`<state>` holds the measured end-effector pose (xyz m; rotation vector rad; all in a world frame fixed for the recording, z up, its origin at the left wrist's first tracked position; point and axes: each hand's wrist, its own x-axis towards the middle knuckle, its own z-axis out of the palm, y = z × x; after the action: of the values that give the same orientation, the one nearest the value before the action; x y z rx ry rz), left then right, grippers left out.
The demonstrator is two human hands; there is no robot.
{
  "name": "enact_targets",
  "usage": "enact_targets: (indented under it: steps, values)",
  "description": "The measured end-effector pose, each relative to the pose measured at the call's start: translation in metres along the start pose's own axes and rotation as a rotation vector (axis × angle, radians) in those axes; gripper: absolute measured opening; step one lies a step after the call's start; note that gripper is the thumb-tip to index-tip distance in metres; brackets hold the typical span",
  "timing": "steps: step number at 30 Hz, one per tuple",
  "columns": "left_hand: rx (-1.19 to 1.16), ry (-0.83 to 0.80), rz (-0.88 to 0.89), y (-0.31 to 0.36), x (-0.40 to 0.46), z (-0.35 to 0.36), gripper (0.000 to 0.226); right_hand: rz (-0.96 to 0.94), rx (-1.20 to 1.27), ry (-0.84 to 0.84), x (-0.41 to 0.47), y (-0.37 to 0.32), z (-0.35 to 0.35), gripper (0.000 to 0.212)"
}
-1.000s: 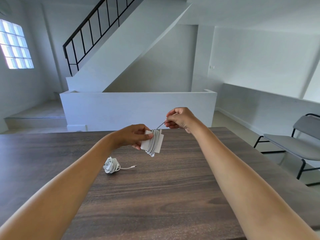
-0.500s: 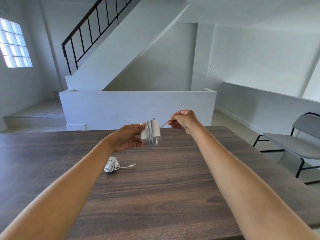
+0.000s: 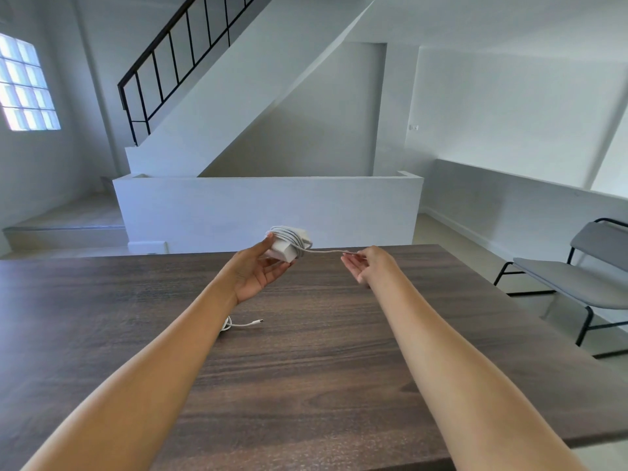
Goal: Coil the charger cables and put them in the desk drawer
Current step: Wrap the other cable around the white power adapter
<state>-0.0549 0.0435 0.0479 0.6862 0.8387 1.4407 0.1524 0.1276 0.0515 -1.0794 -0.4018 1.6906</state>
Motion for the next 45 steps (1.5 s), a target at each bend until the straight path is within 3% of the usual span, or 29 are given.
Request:
enact_targets:
  steps: [5, 8, 15, 23, 35, 41, 45]
  values:
    - [-0.18, 0.116, 0.055, -0.003, 0.003, 0.007, 0.029, 0.16, 0.197, -0.048, -0.003, 0.003, -0.01, 0.02]
    - [-0.224, 0.175, 0.062, -0.005, 0.005, 0.01, 0.031, 0.179, 0.183, -0.135, -0.003, 0.01, -0.008, 0.018]
    - [-0.13, 0.175, 0.037, -0.001, 0.003, 0.018, 0.031, -0.09, -0.192, -0.346, -0.016, 0.01, 0.003, 0.006]
    - [0.027, 0.114, 0.043, 0.0, 0.005, 0.026, 0.03, -0.308, -0.448, -0.445, -0.024, 0.014, 0.015, 0.023]
    - [0.048, 0.137, -0.081, -0.003, 0.008, 0.023, 0.028, -0.401, -0.597, -0.546, -0.011, 0.012, 0.008, 0.025]
    - [-0.004, 0.141, -0.175, -0.002, 0.009, 0.022, 0.021, -0.414, -0.558, -0.59, -0.012, 0.013, 0.01, 0.024]
    - [-0.051, 0.126, -0.218, 0.001, 0.011, 0.023, 0.028, -0.244, -0.305, -0.617, -0.016, 0.015, 0.008, 0.021]
